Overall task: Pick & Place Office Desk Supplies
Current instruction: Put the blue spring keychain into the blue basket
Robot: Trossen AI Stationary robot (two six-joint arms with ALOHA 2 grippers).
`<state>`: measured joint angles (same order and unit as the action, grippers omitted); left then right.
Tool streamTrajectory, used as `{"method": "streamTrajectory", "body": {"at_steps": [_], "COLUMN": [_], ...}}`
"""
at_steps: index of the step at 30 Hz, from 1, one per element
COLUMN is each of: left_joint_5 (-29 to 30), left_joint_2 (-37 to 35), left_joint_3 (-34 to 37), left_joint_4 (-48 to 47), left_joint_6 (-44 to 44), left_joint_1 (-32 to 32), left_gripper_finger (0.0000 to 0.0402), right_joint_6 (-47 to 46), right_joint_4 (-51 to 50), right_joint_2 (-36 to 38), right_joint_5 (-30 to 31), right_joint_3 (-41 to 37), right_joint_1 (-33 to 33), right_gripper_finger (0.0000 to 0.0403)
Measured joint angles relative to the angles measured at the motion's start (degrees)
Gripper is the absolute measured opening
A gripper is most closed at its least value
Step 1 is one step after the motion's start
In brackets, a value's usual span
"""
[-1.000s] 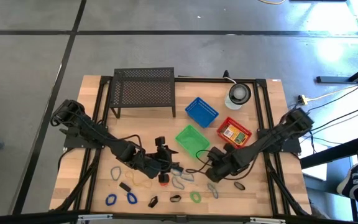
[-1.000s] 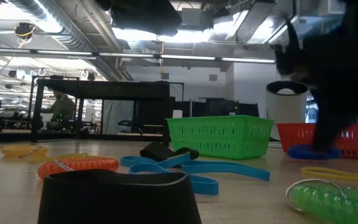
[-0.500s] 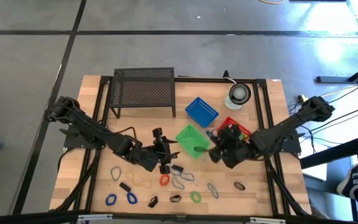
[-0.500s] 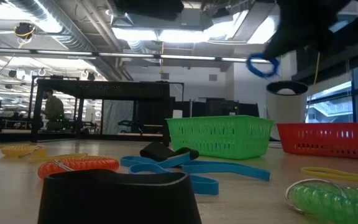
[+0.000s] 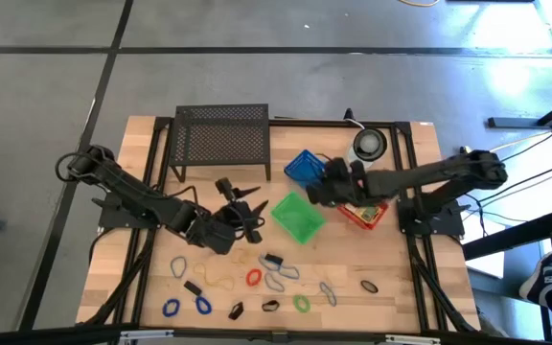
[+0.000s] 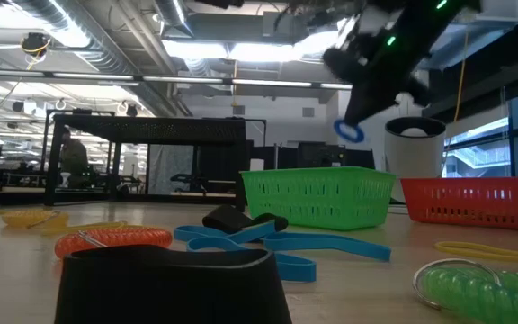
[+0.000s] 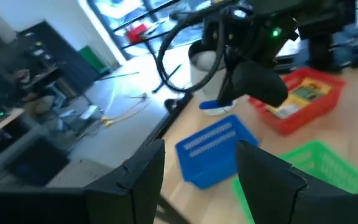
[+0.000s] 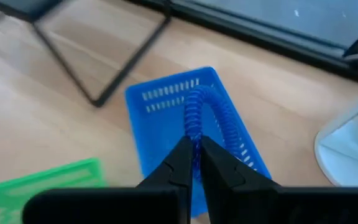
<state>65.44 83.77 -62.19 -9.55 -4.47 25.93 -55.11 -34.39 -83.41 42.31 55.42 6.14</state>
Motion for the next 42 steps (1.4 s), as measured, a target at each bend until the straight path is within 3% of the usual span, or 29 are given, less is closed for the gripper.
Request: {"method": "streamTrajectory", "body": {"at_steps": [7,12,18,34,42], "left_joint_5": [-2.27,-1.21,-3.02,-3.44,-3.39], "left_joint_2": [0.02,0.02,0.02,0.07,0.07], "left_joint_3": [0.00,0.00,0.00,0.00,0.00], "left_joint_4": [-13.04,-15.58,-16.45,-22.53,-22.60], "left_joint_6": [-9.24,-10.25,-8.26,-10.13,-9.36], "left_joint_1": [-1.72,-3.58,-5.56,-7.08,-7.20], "left_gripper_finger": [0.0191,0.0191,0.0191,0.0191,0.0191], "right_joint_6": [4.61,6.13,7.65,5.23,3.74], "right_joint_4": [5.17,8.09,9.81,9.88,11.37], "right_joint_2": [-6.30,-8.92,-10.11,-10.87,-15.18], "right_joint_5": [-5.92,-7.89,-11.69,-11.57,-11.26], "right_joint_3": [0.02,0.03,0.09,0.11,0.07], "right_joint_1": [-8.68,-10.72,-10.94,-10.56,-9.09], "right_gripper_finger": [0.0020,0.0020,0.0020,0.0020,0.0021]}}
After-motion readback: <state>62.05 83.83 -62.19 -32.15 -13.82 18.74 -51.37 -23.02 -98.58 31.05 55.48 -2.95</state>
